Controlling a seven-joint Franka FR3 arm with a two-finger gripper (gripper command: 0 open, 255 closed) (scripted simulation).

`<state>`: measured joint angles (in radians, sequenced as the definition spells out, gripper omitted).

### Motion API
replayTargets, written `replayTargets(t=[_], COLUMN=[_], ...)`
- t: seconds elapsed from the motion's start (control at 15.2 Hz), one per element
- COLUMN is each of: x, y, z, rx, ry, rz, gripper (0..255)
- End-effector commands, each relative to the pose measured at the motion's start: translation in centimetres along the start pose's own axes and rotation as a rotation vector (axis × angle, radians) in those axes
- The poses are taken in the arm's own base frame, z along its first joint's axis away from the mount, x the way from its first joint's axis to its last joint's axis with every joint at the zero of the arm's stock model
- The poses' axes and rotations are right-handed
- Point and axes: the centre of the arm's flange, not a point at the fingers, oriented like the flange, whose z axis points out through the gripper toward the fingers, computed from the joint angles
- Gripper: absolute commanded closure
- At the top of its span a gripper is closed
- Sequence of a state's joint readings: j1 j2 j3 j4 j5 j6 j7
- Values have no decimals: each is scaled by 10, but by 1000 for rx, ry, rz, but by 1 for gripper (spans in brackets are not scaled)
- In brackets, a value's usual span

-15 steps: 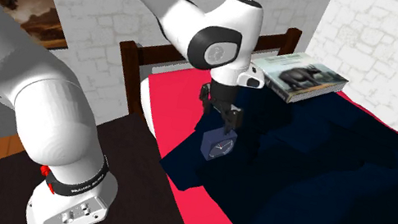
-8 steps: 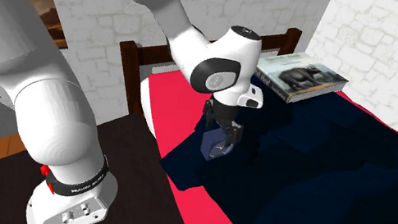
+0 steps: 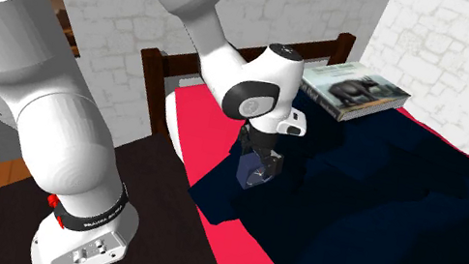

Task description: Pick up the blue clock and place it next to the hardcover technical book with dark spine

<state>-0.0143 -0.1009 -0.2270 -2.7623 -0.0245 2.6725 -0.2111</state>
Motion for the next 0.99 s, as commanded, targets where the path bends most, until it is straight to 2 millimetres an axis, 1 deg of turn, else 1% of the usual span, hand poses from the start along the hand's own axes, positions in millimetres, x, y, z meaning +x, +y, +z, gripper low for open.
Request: replayTargets(t=[0.0,0.13,0.2,0.79,0.92], x=[0,0,0,0,0], y=[0,0,0,0,0], z=[0,0,0,0,-10], rx=[0,0,0,0,0], ry=[0,0,0,0,0], rz=[0,0,0,0,0], gripper=[0,0,255,255,255])
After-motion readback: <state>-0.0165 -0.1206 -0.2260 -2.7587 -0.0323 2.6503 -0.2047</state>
